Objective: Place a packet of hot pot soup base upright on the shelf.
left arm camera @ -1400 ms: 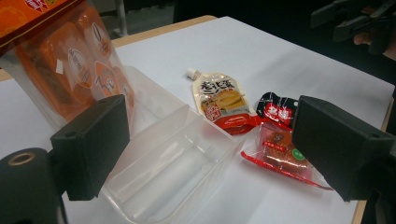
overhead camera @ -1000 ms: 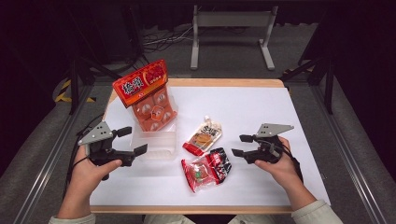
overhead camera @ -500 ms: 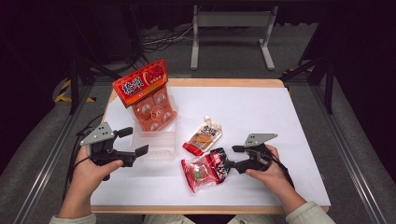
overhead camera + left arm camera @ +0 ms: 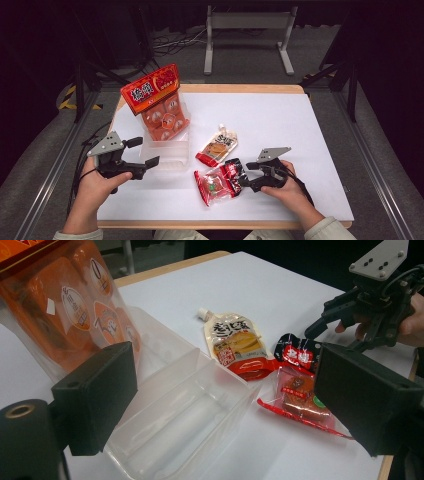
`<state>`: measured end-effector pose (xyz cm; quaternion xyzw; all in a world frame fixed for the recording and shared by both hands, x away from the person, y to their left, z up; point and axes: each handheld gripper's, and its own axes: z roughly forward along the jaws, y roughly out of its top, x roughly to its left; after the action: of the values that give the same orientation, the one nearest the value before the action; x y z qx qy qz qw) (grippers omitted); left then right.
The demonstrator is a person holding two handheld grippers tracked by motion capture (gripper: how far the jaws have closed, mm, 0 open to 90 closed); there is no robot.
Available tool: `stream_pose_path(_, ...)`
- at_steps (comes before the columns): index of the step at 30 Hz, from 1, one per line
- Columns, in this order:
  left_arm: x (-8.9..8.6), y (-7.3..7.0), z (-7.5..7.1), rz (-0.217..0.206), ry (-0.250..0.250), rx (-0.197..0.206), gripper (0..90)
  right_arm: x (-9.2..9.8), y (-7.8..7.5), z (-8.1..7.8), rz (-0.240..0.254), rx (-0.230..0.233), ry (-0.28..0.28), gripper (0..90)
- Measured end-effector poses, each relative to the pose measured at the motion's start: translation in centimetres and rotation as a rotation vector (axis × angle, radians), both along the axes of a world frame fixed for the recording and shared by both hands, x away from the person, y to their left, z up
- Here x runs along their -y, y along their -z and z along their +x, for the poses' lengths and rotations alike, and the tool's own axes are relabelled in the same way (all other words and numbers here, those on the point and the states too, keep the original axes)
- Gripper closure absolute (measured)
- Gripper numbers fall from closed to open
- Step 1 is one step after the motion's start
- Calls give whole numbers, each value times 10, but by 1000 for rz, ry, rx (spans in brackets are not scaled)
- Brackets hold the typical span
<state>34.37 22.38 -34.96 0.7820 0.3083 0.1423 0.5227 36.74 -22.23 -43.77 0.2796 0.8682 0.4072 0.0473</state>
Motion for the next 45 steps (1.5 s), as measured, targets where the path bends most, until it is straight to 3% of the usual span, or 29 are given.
stream_pose_path(9, 2, 1, 0, 4, 2, -1, 113, -6, 3, -2, -13, -23, -28, 302)
stream_pose_path(15, 3, 1, 0, 10, 4, -3, 112, -4, 1, -3, 4, -24, -51, 482)
stream_pose_path(19, 4, 1, 0, 12, 4, -2, 112, -4, 0, -3, 5, -23, -59, 541)
stream_pose_path(27, 5, 1, 0, 11, 9, -1, 111, -7, -1, -5, 2, -44, -84, 753)
stream_pose_path(37, 7, 1, -1, 18, 20, -1, 107, -11, -5, -10, -4, -14, -68, 840)
stream_pose_path(45, 9, 1, -1, 15, 30, -1, 101, -8, -14, -11, 62, -20, -67, 873)
